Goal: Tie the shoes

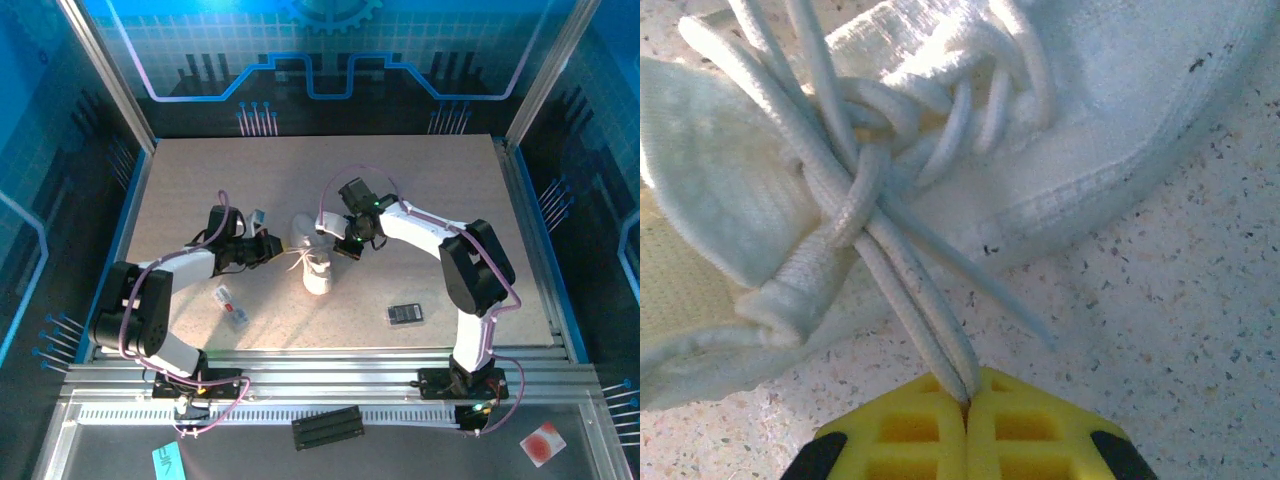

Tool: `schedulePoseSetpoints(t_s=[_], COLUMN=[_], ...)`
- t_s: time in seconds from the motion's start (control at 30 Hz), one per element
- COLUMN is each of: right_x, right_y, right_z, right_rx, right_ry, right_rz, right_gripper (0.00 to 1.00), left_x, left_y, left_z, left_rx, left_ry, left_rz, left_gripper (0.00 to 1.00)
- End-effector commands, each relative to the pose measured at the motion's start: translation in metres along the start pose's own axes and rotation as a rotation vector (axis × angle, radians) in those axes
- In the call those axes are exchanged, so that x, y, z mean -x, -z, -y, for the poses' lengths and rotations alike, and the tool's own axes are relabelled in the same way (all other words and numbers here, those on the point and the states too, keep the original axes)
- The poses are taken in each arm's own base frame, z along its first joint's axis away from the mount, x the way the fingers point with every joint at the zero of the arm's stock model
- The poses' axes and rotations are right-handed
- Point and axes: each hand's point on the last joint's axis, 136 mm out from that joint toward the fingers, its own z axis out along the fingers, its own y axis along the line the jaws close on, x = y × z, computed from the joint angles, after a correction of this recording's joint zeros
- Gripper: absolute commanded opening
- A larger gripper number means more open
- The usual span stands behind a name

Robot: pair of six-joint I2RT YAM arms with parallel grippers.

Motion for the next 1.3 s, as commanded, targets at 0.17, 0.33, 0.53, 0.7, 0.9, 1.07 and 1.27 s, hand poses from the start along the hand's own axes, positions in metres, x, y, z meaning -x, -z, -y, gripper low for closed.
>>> schedulePoseSetpoints(t_s=[0.17, 0.33, 0.53, 0.7, 0.9, 1.07, 1.27], right_x=[-0.025, -0.043, -0.060, -0.069, -0.023, 0.011, 0.010], right_y=[-0.009, -0.017, -0.020, -0.021, 0.020, 0.086, 0.098], right_z=[-0.003, -0.012, -0.014, -0.009, 0.019, 0.041, 0.037], right_rx=[-0.009, 0.029, 0.037, 0.035, -0.031, -0.065, -0.052], right_ry=[-0.066, -0.124, -0.166, -0.201, -0.301, -0.366, -0.428], right_rz=[-0.197, -0.297, -0.385, -0.431, -0.196, 0.029, 0.080], right_gripper=[0.00, 0.00, 0.00, 0.00, 0.40, 0.64, 0.61], left_x=[-0.021, -0.029, -0.034, -0.036, -0.021, 0.010, 0.032], left_y=[0.012, 0.013, 0.013, 0.016, 0.019, 0.043, 0.062], left_z=[-0.040, -0.049, -0.058, -0.064, -0.050, -0.016, 0.003], left_rx=[0.208, 0.252, 0.276, 0.289, 0.232, 0.227, 0.220], left_ry=[0.029, 0.039, 0.049, 0.052, 0.030, -0.105, -0.152], left_rz=[-0.049, -0.082, -0.099, -0.083, -0.027, 0.060, 0.107], left_gripper=[0.00, 0.00, 0.00, 0.00, 0.36, 0.53, 0.53])
